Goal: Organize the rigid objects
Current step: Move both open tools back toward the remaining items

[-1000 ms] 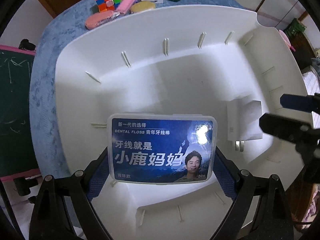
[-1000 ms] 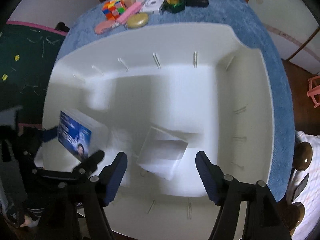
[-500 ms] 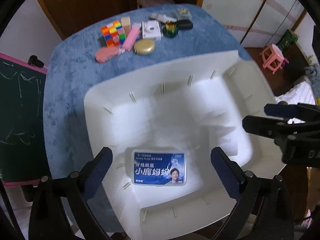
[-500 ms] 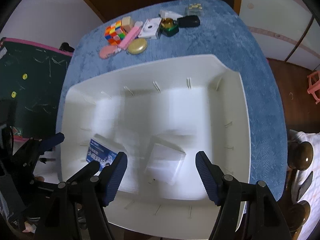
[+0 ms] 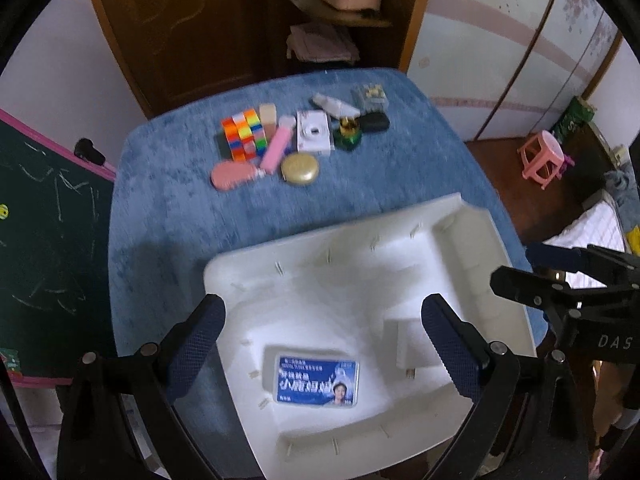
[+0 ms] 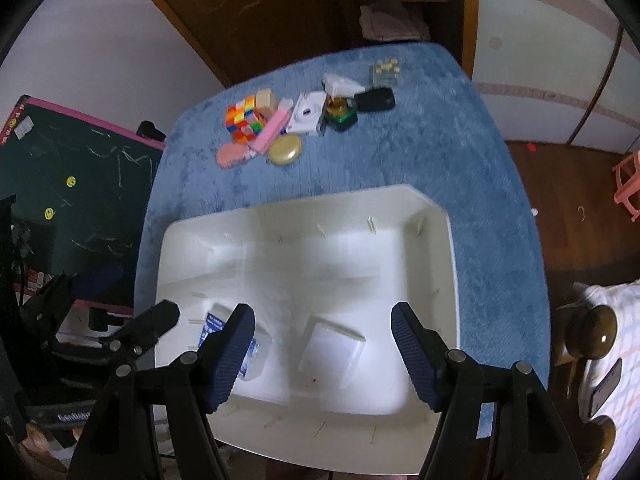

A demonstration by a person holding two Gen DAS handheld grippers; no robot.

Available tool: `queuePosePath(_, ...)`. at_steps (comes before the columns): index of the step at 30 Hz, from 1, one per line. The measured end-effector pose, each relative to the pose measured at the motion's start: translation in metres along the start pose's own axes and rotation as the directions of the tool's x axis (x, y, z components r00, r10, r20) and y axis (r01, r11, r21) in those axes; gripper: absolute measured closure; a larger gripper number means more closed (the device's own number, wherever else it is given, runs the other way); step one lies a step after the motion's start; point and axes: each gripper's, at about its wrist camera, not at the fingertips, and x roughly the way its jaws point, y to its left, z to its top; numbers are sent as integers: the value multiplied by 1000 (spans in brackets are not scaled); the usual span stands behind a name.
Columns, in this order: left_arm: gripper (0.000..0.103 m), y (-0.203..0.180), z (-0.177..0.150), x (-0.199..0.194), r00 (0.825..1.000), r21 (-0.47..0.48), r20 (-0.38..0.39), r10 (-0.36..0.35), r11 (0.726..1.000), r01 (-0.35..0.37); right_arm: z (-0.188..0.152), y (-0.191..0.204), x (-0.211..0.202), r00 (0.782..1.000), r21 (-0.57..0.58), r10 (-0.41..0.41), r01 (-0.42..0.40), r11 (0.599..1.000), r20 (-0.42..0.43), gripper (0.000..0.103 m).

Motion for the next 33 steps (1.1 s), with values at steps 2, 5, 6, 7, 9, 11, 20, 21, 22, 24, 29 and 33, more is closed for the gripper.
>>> queuePosePath(2,4,3,10,-6,1000,-8,18,10,1000,-10,7,-2,-8,1000,-6,1,-1,1000,15,31)
queuePosePath(5,4,9,31,-16,998,-18,55,41,999,-40,19,-6,-17,999,-13,-1,2,1000,35,31)
queuePosePath(6,4,11,37,-18,997,-21,63,50,999,-49,25,-7,-21,999,-19,-6,7,1000,44,31)
queuePosePath(7,4,13,42,-20,996,-25,69,60,998,-58,29,-8,-24,999,-23,-11,12,1000,51,31)
queuePosePath(9,4,18,55,-22,994,-39,76,78,996,-75,42,-10,-30,997,-34,-23,25,999,67,31)
queuePosePath(11,4,24,68,-23,993,-59,80,88,995,-84,56,-13,-36,996,-45,-35,39,998,83,31)
queuePosePath(20,2,38,121,-11,987,-109,87,136,986,-127,132,-25,-54,984,-73,-73,86,994,162,31)
queuePosePath(21,2,39,125,-8,987,-113,84,140,985,-130,141,-27,-55,982,-74,-78,91,993,170,31)
queuePosePath(22,2,41,131,-4,986,-118,78,145,984,-135,151,-28,-55,981,-74,-82,96,993,176,31)
queuePosePath(24,2,45,141,3,985,-132,69,157,980,-147,173,-34,-55,979,-67,-81,95,993,186,31)
queuePosePath(29,2,58,166,24,985,-184,41,165,971,-155,223,-50,-41,980,-31,-78,85,996,182,31)
queuePosePath(33,1,67,180,46,985,-214,9,174,962,-168,256,-58,-16,981,-24,-95,101,995,167,31)
